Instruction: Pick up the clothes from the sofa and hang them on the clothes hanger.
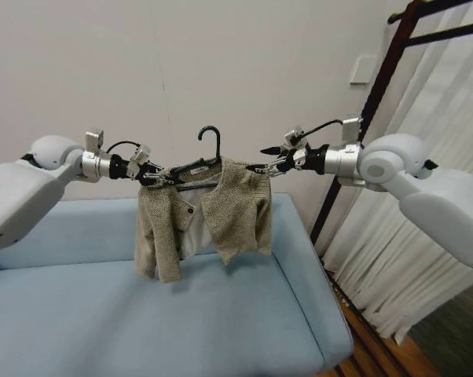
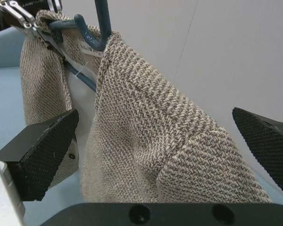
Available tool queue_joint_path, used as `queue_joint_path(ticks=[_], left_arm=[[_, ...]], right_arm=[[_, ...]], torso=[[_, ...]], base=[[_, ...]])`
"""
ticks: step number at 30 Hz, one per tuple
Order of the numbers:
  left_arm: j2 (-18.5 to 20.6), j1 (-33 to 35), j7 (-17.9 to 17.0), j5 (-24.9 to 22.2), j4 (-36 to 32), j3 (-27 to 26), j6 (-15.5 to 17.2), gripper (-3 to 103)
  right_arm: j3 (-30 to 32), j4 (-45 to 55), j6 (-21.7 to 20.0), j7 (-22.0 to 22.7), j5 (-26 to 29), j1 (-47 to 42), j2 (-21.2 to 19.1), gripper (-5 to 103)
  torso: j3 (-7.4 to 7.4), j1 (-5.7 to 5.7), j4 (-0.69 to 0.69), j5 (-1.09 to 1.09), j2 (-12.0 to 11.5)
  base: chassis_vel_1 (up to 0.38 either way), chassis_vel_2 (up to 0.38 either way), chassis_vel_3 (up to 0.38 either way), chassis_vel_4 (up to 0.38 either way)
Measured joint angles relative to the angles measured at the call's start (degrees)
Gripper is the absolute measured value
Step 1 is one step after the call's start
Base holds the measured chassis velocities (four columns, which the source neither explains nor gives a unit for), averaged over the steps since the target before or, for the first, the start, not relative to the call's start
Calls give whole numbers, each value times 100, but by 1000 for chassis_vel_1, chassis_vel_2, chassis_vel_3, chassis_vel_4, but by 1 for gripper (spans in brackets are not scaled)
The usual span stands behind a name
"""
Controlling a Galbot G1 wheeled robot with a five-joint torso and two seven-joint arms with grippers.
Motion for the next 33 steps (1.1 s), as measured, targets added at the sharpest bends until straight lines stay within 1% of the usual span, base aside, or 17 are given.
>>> queue_joint_path(ticks=[1, 5, 7, 10, 12, 16, 17, 18, 22, 26, 33], left_arm=[[0, 0, 0, 0, 0, 0, 0, 12], [-53, -198, 245, 167, 168, 146, -171, 12], [-46, -202, 276, 184, 171, 151, -185, 12], [1, -203, 348, 216, 145, 165, -227, 12], [9, -203, 359, 220, 133, 165, -232, 12], [7, -216, 422, 225, 103, 165, -254, 12], [3, -222, 436, 225, 95, 164, -256, 12], [3, -222, 436, 225, 95, 164, -256, 12], [10, -225, 481, 225, 83, 157, -276, 12], [32, -223, 524, 225, 77, 151, -300, 12], [19, -204, 549, 222, 90, 143, -319, 12]], right_arm=[[0, 0, 0, 0, 0, 0, 0, 100], [-104, -87, -284, -50, -108, 164, 74, 100], [-152, -119, -341, -85, -140, 226, 93, 100], [-574, -239, -404, -236, -240, 581, 136, 100], [-674, -290, -420, -303, -295, 659, 160, 100], [-1151, -539, -488, -568, -367, 1039, 295, 100], [-1306, -624, -503, -613, -333, 1178, 333, 100], [-1306, -624, -503, -613, -333, 1178, 333, 100], [-1660, -861, -515, -815, -240, 1497, 439, 100], [-1802, -916, -516, -854, -40, 1600, 489, 100], [-1972, -885, -517, -875, 135, 1686, 528, 100]], torso=[[0, 0, 0, 0, 0], [0, 0, 0, 0, 0], [0, 0, -1, 0, 0], [0, 0, 0, -2, 0], [0, 0, 0, -2, 0], [0, 0, 1, -1, 0], [0, 0, 0, -1, 0], [0, 0, 0, -1, 0], [0, 0, -1, -1, 0], [0, 0, 0, -1, 0], [0, 0, 0, 0, 0]], base=[[0, 0, 0, 0], [0, 0, 0, 0], [0, 0, 0, 0], [0, 0, 0, 0], [0, 0, 0, 0], [0, 0, 0, 0], [0, 0, 0, 0], [0, 0, 0, 0], [0, 0, 0, 0], [0, 0, 0, 0], [0, 0, 0, 0]])
